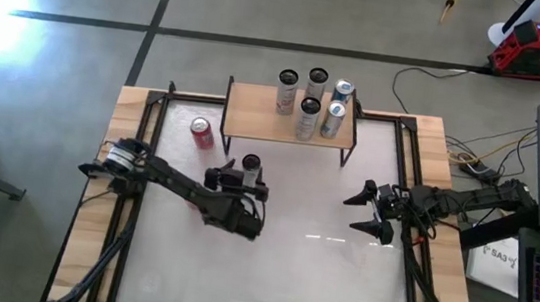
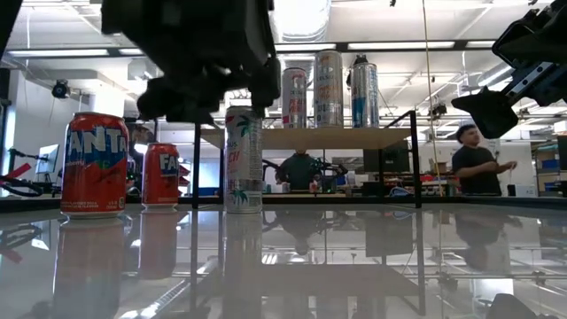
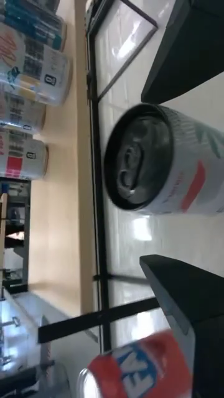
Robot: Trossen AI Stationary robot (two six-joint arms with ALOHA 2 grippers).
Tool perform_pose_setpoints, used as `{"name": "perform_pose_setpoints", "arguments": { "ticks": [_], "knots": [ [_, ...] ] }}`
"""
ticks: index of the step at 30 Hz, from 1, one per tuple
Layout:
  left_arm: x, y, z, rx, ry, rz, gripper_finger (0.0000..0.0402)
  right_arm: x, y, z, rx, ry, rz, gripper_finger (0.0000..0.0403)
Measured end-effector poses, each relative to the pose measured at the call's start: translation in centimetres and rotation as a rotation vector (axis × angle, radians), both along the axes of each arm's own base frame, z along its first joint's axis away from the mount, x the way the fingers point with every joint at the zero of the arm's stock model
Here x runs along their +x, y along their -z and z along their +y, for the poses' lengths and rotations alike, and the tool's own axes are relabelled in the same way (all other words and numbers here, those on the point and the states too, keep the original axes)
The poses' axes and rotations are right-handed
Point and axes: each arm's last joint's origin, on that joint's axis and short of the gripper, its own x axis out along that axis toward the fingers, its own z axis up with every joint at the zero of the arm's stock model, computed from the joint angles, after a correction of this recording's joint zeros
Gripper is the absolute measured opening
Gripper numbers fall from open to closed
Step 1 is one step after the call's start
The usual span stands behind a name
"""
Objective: Place canned beverage on shelf
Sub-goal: Put the white pink soda can on the shelf aligned with the other white pink soda can
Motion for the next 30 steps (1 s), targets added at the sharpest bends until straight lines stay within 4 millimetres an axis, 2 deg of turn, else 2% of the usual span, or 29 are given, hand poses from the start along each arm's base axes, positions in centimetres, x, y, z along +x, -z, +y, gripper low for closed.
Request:
{"name": "perform_pose_setpoints", "arguments": {
  "ticks": [8, 18, 30],
  "knots": [
    [0.0, 2.0, 0.0, 0.046, 0.028, -0.018, 0.0400, 0.0, 0.0, 0.0, 0.000, 0.000, 0.000, 0.0370],
    [-1.1, 4.1, 0.4, 0.100, 0.017, -0.093, 0.0400, 0.0, 0.0, 0.0, 0.000, 0.000, 0.000, 0.0370],
    [-0.8, 5.3, 0.5, 0.133, 0.014, -0.088, 0.0400, 0.0, 0.0, 0.0, 0.000, 0.000, 0.000, 0.0370]
  ]
}}
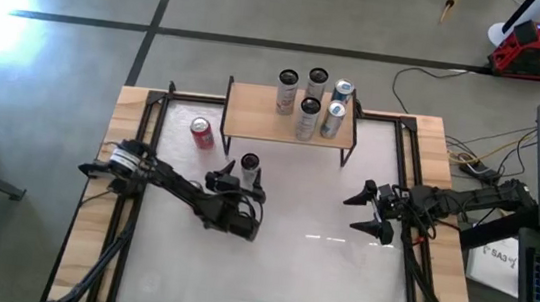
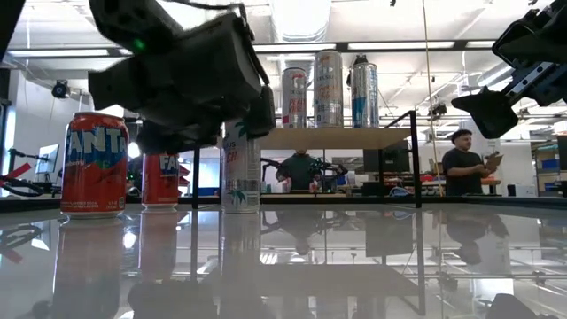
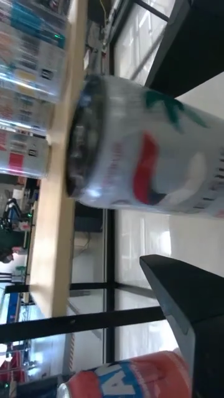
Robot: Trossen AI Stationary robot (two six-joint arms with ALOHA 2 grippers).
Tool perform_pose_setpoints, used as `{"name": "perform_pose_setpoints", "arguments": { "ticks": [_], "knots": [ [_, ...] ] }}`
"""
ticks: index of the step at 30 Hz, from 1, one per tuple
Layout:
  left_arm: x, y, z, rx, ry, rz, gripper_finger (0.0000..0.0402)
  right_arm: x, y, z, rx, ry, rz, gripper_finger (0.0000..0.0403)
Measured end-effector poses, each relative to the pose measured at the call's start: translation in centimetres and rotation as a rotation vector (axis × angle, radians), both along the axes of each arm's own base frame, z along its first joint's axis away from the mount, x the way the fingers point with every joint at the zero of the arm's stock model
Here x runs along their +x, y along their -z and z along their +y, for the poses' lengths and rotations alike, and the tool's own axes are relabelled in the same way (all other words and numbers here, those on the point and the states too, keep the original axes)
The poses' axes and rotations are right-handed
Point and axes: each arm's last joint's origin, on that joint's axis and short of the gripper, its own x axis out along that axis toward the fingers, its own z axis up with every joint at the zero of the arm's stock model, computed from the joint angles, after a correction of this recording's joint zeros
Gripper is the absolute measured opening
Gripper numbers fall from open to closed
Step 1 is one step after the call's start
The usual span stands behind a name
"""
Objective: Place canned beverage on shelf
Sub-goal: Put the white pink soda can on the shelf aligned with the other white pink soda can
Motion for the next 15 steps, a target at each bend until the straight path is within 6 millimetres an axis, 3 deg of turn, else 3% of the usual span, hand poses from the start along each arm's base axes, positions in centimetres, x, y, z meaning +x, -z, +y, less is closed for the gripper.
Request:
{"name": "perform_pose_setpoints", "arguments": {
  "ticks": [8, 15],
  "knots": [
    [0.4, 2.4, -0.1, 0.046, -0.010, 0.023, 0.0368, 0.0, 0.0, 0.0, 0.000, 0.000, 0.000, 0.0370],
    [0.4, 2.8, -0.1, 0.068, -0.016, 0.026, 0.0310, 0.0, 0.0, 0.0, 0.000, 0.000, 0.000, 0.0370]
  ]
}}
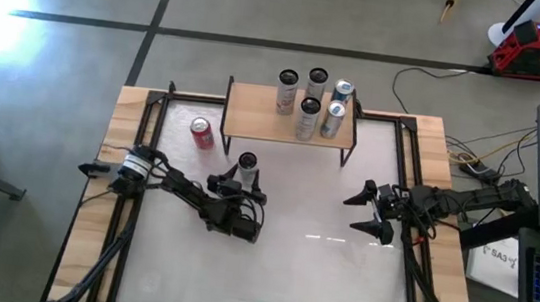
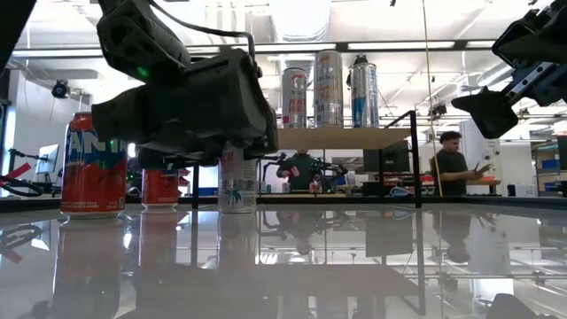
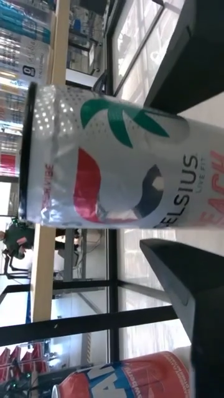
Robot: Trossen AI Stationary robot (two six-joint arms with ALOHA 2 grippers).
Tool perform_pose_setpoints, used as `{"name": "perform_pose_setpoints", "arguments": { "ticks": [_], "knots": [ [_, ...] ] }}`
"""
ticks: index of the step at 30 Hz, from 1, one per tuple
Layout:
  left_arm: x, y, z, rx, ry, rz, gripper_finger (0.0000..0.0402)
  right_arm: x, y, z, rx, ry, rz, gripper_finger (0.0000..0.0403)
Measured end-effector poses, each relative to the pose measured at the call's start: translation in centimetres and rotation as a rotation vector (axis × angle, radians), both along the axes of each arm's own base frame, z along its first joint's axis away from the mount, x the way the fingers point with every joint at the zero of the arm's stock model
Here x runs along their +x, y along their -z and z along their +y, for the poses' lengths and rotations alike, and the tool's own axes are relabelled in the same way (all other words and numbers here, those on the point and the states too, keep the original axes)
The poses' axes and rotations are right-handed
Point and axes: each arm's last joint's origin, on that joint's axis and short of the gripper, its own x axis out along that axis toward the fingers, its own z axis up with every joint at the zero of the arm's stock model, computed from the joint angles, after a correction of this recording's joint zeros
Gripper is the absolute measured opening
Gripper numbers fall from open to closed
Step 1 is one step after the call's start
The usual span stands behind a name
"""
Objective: Place canned beverage on shelf
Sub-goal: Put the white pink soda can on the shelf aligned with the other white pink soda can
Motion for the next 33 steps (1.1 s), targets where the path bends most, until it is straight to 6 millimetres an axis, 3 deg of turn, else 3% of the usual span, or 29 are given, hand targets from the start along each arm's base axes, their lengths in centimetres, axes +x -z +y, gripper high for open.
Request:
{"name": "perform_pose_setpoints", "arguments": {
  "ticks": [7, 11, 13, 19, 23, 33],
  "knots": [
    [0.0, 0.0, 0.0, -0.004, 0.001, 0.006, 0.0223, 0.0, 0.0, 0.0, 0.000, 0.000, 0.000, 0.0370],
    [0.0, 0.0, 0.0, -0.006, 0.002, 0.005, 0.0222, 0.0, 0.0, 0.0, 0.000, 0.000, 0.000, 0.0370],
    [0.0, 0.0, 0.0, -0.006, 0.002, 0.008, 0.0234, 0.0, 0.0, 0.0, 0.000, 0.000, 0.000, 0.0370],
    [0.1, 0.0, 0.1, -0.009, 0.002, 0.052, 0.0339, 0.0, 0.0, 0.0, 0.000, 0.000, 0.000, 0.0370],
    [0.2, 0.0, 0.7, -0.011, -0.014, 0.046, 0.0386, 0.0, 0.0, 0.0, 0.000, 0.000, 0.000, 0.0370],
    [0.7, 0.1, 2.8, -0.066, -0.065, 0.036, 0.0382, 0.0, 0.0, 0.0, 0.000, 0.000, 0.000, 0.0370]
  ]
}}
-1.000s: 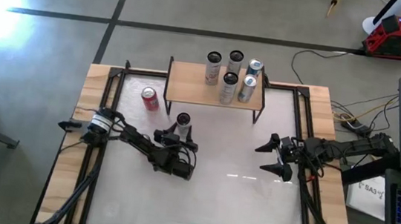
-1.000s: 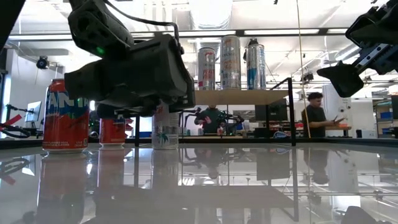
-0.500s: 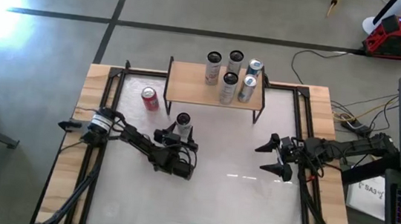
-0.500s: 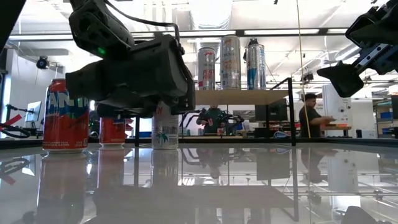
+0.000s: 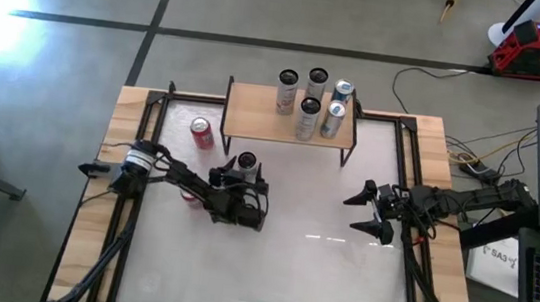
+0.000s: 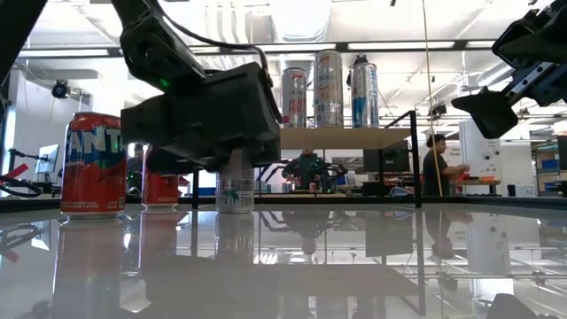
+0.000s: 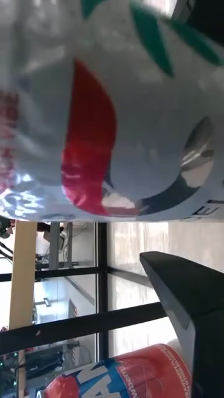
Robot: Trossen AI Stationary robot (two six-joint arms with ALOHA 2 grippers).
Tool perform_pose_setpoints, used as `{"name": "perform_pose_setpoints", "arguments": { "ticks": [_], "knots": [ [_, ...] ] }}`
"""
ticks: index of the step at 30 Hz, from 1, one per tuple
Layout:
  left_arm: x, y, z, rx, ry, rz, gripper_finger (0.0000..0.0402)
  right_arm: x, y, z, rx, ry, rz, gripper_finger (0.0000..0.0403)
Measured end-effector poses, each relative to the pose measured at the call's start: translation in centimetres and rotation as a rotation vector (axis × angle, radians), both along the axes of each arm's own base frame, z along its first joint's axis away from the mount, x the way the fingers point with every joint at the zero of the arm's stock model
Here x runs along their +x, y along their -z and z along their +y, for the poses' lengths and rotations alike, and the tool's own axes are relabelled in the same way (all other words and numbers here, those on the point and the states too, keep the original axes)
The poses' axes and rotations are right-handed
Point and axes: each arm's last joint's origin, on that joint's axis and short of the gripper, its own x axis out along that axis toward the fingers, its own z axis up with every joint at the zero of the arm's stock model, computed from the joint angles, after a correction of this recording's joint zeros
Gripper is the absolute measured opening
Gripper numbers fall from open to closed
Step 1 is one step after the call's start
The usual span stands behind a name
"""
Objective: Place canned beverage on shelf
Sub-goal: Put the white pink soda can on the shelf aligned with the other white pink soda can
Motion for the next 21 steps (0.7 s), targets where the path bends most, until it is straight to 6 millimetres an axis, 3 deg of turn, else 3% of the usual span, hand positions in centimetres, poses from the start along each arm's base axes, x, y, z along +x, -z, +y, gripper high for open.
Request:
{"name": "perform_pose_setpoints", "arguments": {
  "ticks": [5, 12, 17, 21],
  "knots": [
    [0.0, 0.0, -0.1, 0.002, 0.003, 0.011, 0.0347, 0.0, 0.0, 0.0, 0.000, 0.000, 0.000, 0.0370],
    [0.0, 0.0, 0.0, 0.004, 0.000, 0.016, 0.0226, 0.0, 0.0, 0.0, 0.000, 0.000, 0.000, 0.0370],
    [0.2, -0.5, -0.8, 0.039, 0.020, 0.036, 0.0223, 0.0, 0.0, 0.0, 0.000, 0.000, 0.000, 0.0370],
    [1.5, -2.4, -1.6, 0.078, 0.036, 0.106, 0.0223, 0.0, 0.0, 0.0, 0.000, 0.000, 0.000, 0.0370]
  ]
}}
